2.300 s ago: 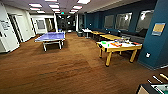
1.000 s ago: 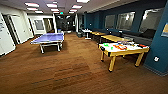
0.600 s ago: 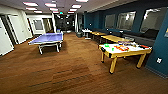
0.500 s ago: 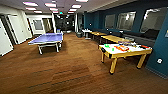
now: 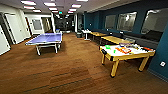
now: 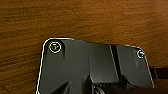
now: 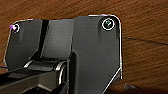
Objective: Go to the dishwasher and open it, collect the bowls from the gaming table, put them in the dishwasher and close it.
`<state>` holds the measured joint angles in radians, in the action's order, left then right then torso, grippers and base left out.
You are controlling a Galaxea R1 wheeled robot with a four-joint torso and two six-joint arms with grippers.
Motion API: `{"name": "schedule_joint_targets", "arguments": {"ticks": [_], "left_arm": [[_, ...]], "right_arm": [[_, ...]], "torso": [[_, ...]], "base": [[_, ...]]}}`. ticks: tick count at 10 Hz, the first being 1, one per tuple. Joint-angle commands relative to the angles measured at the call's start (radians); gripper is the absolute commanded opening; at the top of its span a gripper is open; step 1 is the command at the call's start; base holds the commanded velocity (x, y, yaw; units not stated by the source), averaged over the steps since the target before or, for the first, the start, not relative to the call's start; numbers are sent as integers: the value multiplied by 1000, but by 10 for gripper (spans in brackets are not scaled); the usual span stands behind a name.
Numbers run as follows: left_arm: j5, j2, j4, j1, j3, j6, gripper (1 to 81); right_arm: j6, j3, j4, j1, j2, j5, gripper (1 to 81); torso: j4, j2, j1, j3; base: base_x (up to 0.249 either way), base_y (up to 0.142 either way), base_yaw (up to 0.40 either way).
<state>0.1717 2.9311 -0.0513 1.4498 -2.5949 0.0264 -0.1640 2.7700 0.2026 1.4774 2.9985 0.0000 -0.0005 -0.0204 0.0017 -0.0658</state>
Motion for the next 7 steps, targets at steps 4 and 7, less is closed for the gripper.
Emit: {"name": "schedule_joint_targets", "arguments": {"ticks": [4, 7], "left_arm": [[-44, -9, 2, -55, 1, 0, 811], [-44, -7, 4, -55, 1, 1, 811]], "right_arm": [[1, -1, 1, -50, -4, -51, 811], [0, -1, 1, -48, -5, -51, 811]], "torso": [[0, 0, 0, 0], [0, 0, 0, 0]], "base": [[242, 0, 0], [242, 0, 0]]}}
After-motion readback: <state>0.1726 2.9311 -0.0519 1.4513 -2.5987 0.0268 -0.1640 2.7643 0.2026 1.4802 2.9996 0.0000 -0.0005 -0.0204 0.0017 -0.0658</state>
